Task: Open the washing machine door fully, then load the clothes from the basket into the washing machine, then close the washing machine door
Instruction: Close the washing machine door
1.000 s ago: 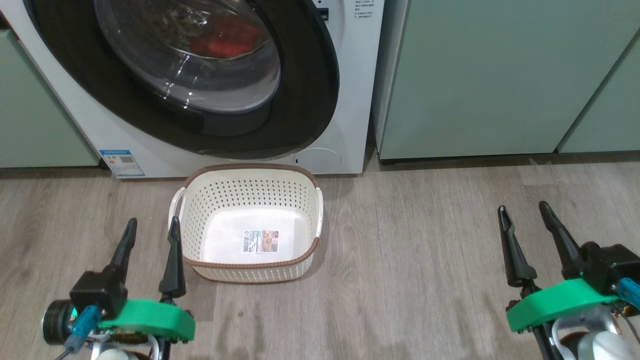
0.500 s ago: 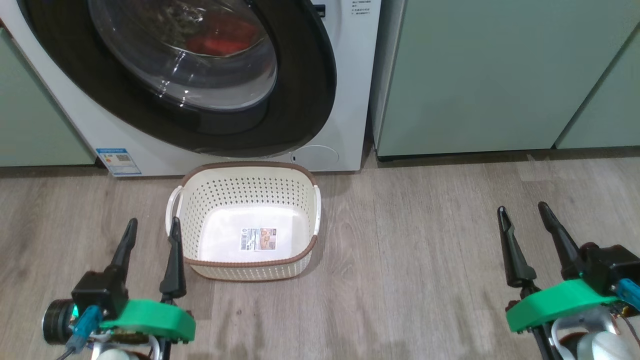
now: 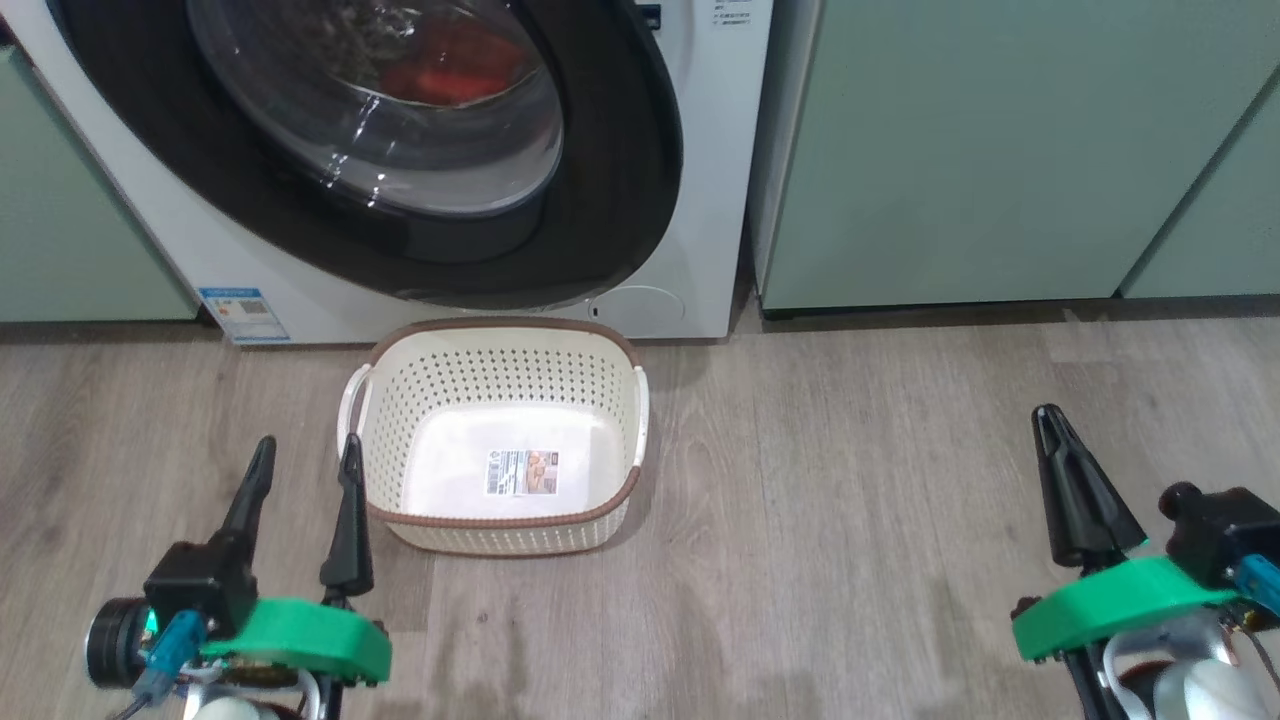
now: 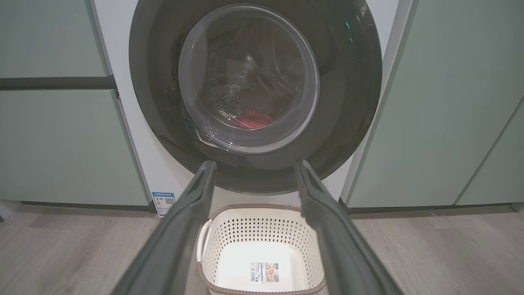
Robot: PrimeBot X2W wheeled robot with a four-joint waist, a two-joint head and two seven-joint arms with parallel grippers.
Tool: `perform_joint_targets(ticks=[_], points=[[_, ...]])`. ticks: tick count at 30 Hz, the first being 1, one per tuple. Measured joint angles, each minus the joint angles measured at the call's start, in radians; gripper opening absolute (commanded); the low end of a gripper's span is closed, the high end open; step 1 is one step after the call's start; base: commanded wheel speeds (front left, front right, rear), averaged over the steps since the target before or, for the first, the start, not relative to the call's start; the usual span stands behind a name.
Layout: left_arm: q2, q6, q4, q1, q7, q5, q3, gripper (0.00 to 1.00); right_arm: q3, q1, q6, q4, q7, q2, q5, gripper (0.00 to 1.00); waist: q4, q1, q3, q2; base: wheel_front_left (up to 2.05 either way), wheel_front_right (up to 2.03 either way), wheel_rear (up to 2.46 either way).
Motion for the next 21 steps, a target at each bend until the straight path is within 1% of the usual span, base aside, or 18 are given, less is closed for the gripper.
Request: perform_joint_targets(ticks=[3, 7, 11, 12, 21], points=[[-0.001, -0.002, 0.000, -0.004, -0.001, 0.000, -0.001, 1.00, 0.002, -0.015, 0.000, 0.011, 0.000, 0.000, 0.000, 0.00, 0.011, 0.0000, 0.008, 0.0000, 0.00, 0.00, 0.00], [-0.003, -0.002, -0.003, -0.022, -0.001, 0.001, -0.002, 1.00, 0.012, -0.083, 0.000, 0.034, 0.000, 0.000, -0.001, 0.00, 0.034, 0.0000, 0.028, 0.0000, 0.00, 0.00, 0.00], [-0.015, -0.003, -0.012, -0.067, -0.001, 0.009, -0.002, 1.00, 0.034, -0.203, 0.000, 0.083, -0.003, -0.001, -0.014, 0.00, 0.066, 0.0001, 0.065, 0.0000, 0.00, 0.00, 0.00], [-0.018, -0.010, -0.016, -0.079, -0.001, 0.009, -0.003, 1.00, 0.040, -0.238, 0.000, 0.102, -0.003, -0.002, -0.017, 0.00, 0.076, 0.0001, 0.076, 0.0000, 0.00, 0.00, 0.00], [-0.054, -0.029, -0.033, -0.148, -0.001, 0.026, 0.009, 1.00, 0.141, -0.528, 0.000, 0.261, -0.016, -0.052, -0.016, 0.00, 0.171, 0.0002, 0.184, 0.0000, 0.00, 0.00, 0.00]])
